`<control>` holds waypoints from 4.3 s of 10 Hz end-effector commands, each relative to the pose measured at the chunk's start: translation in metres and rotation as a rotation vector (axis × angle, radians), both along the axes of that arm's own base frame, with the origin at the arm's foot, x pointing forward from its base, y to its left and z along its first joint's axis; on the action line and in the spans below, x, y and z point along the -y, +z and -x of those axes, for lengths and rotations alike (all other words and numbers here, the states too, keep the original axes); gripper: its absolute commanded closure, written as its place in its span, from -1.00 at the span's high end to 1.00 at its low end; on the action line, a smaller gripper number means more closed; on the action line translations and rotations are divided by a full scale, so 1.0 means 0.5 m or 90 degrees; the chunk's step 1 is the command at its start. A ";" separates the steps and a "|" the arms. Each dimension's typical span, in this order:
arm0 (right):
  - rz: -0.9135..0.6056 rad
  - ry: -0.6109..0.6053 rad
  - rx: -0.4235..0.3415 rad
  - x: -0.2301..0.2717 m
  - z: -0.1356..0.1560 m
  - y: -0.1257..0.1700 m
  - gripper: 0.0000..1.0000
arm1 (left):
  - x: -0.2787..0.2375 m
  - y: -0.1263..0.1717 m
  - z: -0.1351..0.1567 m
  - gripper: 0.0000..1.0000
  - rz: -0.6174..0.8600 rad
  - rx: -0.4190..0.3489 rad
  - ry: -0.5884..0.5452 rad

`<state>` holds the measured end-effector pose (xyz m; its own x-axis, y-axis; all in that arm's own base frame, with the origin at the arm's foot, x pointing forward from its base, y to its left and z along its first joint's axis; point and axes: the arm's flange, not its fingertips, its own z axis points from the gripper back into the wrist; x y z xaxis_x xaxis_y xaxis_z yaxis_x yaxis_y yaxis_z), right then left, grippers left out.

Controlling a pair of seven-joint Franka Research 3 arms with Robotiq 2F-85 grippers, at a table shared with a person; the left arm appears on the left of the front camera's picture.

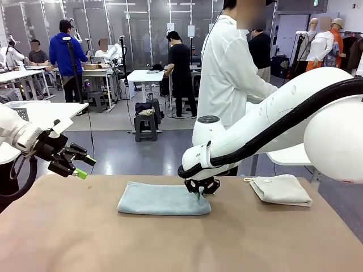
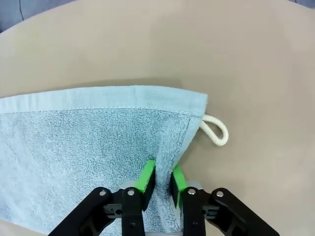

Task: Fold the towels and place them in the basket.
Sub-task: When a person lays out a Towel with hook on the table, fold it in half twice.

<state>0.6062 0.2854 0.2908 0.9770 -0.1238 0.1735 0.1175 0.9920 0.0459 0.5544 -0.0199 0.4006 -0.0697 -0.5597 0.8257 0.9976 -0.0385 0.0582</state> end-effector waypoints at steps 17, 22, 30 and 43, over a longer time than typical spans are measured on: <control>0.045 0.044 0.045 0.131 -0.005 0.083 -1.00 | -0.002 0.002 0.001 0.66 0.000 0.006 -0.002; 0.087 0.026 0.062 -0.132 0.063 0.214 -1.00 | -0.002 0.002 0.001 0.66 0.000 0.006 -0.002; -0.042 -0.052 0.091 -0.386 0.001 0.121 -1.00 | -0.002 0.002 0.001 0.66 0.000 0.006 -0.002; -0.148 0.055 -0.031 -0.131 0.102 0.150 1.00 | -0.002 0.002 0.001 0.66 0.000 0.006 -0.002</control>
